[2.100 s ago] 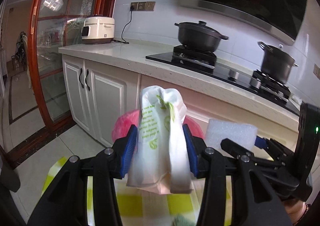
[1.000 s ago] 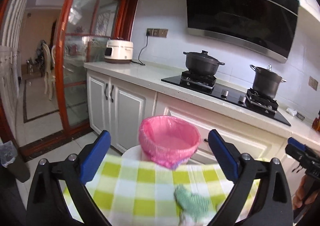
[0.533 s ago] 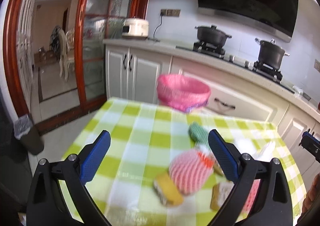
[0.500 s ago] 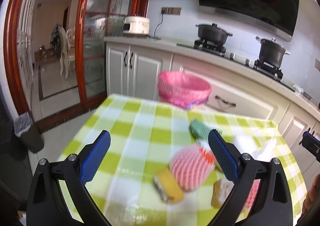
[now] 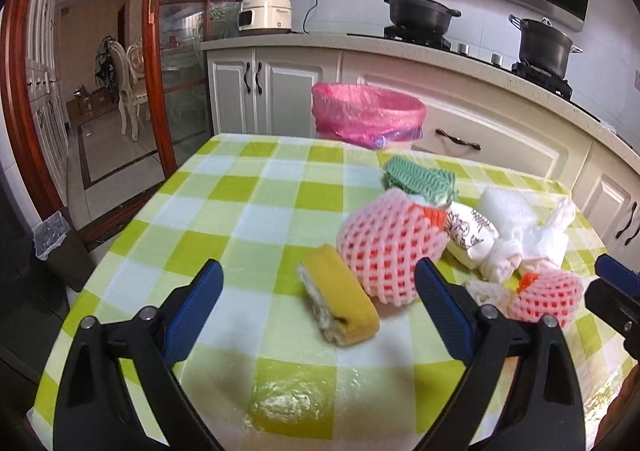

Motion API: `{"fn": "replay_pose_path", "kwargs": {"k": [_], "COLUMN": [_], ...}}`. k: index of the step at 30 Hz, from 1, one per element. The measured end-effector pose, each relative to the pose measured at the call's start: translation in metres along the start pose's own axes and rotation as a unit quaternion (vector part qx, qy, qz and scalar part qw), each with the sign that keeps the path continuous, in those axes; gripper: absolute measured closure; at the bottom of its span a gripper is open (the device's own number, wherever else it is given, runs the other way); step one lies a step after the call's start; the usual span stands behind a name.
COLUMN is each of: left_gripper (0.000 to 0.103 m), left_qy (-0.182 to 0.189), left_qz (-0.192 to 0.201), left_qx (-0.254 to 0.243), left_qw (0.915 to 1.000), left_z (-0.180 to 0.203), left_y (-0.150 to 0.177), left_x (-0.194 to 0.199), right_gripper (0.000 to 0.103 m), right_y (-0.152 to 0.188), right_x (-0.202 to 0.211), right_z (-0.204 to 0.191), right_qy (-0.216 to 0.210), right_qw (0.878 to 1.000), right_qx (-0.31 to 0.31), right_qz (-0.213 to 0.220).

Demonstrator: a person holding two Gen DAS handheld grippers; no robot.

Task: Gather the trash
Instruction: 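Move both open tools from the bin back over the table, then grasp the yellow sponge with the left tool while the right tool grasps the tan sponge block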

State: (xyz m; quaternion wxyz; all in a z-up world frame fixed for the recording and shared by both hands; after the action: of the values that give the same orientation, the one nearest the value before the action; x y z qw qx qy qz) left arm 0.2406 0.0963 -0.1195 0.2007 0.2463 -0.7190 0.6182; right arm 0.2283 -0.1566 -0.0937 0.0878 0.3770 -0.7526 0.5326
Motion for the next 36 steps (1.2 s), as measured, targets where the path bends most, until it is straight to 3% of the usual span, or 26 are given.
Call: {"fn": "replay_pose_path", "kwargs": {"k": [10,13,18,20,29,36], "left_gripper": [0.022,0.032,0.071,0.076,0.079,0.079], "left_qy": [0.011,0.018,0.035,0.030,-0.008,-0.028], "left_qz": [-0.034,-0.051,-0.064,-0.057,0.012,0.044], "left_qx": [0.013,0.019,0.013,0.007,-0.021,-0.017], "left_qw": [0.9993,0.9983,0.9973,0.9979,0.9997,0.9985], "left_z": [0.004,0.004,0.010,0.011,0.004,-0.011], "left_y": [0.005,0.009,0.014,0.014,0.001,-0.002], "left_x": [-0.026,-0.037,-0.046,-0.043,0.007,0.039], "right_gripper": [0.032,0.032,0.032,0.032,0.039,0.044], "right_y": [-0.017,-0.017,-0.016,-0.015,0.009,0.035], "right_x": [0.003,0.001,-0.003,-0.005,-0.018,-0.031], "right_z": [0.036,0.047,0.047,0.039,-0.019,-0.043], "right_qy": [0.035,0.045,0.037,0.027,-0.042,-0.062], "right_qw": [0.998,0.997,0.998,0.999,0.999,0.996], "right_qx": [-0.042,-0.052,-0.052,-0.044,0.000,0.018], "right_qz": [0.022,0.019,0.013,0.010,-0.025,-0.068]}}
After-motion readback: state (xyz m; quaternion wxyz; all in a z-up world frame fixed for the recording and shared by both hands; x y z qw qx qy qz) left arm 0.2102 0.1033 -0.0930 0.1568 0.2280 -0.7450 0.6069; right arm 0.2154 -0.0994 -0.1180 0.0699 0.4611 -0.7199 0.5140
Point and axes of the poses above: each gripper's, at about its wrist camera, not at the fingertips, and x roughly against the way its jaws point, z to its right, y to its underside, the point moved 2 cm from there along -x, roughly the way its jaws point, and after that the axes turned 15 degrees about -x, right-handed, at the moved point
